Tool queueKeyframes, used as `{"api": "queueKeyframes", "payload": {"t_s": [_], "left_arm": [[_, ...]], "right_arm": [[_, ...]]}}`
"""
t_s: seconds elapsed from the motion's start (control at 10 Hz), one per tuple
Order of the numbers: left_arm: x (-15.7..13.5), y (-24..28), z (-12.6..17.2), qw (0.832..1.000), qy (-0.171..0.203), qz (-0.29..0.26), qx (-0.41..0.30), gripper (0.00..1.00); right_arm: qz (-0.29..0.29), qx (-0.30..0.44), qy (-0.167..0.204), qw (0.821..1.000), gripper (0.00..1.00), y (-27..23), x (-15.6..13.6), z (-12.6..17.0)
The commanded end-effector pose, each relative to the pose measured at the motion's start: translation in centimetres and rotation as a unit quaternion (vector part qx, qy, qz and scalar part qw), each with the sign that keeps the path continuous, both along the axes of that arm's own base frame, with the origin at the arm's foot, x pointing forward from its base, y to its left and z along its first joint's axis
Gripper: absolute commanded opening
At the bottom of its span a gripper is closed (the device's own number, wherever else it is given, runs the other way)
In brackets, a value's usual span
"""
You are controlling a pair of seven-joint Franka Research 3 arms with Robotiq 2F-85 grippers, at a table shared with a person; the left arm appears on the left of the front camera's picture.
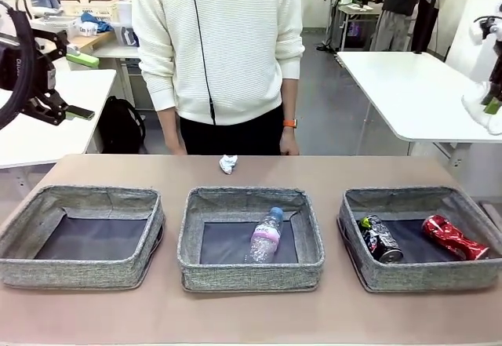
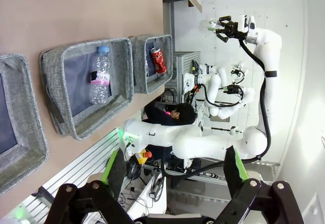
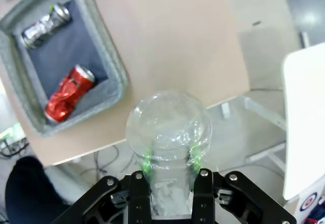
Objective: Sort the waste into the appropriate baskets.
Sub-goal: Pick up the waste item pointed out by the person.
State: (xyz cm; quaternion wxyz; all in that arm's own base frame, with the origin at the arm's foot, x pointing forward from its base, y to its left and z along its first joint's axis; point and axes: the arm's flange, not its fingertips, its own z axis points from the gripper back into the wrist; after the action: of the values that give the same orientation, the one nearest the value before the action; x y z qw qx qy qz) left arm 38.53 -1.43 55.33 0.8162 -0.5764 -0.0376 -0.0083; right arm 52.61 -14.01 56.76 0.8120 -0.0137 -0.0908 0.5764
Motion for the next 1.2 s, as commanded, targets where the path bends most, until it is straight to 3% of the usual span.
{"api": "queueKeyframes", "payload": {"t_s": [0.0, 0.2, 0.4, 0.5, 0.7, 0.8, 0.9, 1.0, 1.1], "left_arm": [[-0.1, 0.0, 0.3, 1.000, 0.000, -0.002, -0.001, 1.00], [-0.1, 0.0, 0.3, 1.000, 0.000, -0.002, -0.001, 1.00], [-0.1, 0.0, 0.3, 1.000, 0.000, -0.002, -0.001, 1.00], [-0.1, 0.0, 0.3, 1.000, 0.000, -0.002, -0.001, 1.00], [-0.1, 0.0, 0.3, 1.000, 0.000, -0.002, -0.001, 1.00], [-0.1, 0.0, 0.3, 1.000, 0.000, -0.002, -0.001, 1.00], [-0.1, 0.0, 0.3, 1.000, 0.000, -0.002, -0.001, 1.00], [-0.1, 0.0, 0.3, 1.000, 0.000, -0.002, -0.001, 1.00], [-0.1, 0.0, 0.3, 1.000, 0.000, -0.002, -0.001, 1.00]], "right_arm": [[-0.148, 0.108, 0.050, 0.982, 0.31, -0.9, -0.3, -0.3], [-0.284, 0.118, 0.092, 0.947, 0.31, 5.6, 4.3, 5.5], [-0.316, 0.086, 0.150, 0.933, 0.31, 13.3, 8.0, 10.7], [-0.334, 0.057, 0.166, 0.926, 0.31, 17.9, 8.6, 12.5], [-0.346, 0.016, 0.200, 0.917, 0.31, 26.4, 6.9, 14.7], [-0.377, -0.012, 0.193, 0.906, 0.31, 30.7, 5.5, 15.6], [-0.407, -0.029, 0.155, 0.900, 0.31, 34.8, 3.6, 16.2], [-0.438, -0.057, 0.091, 0.893, 0.31, 39.1, 1.0, 16.2], [-0.354, -0.090, 0.033, 0.930, 0.31, 41.9, -2.0, 15.3]]}}
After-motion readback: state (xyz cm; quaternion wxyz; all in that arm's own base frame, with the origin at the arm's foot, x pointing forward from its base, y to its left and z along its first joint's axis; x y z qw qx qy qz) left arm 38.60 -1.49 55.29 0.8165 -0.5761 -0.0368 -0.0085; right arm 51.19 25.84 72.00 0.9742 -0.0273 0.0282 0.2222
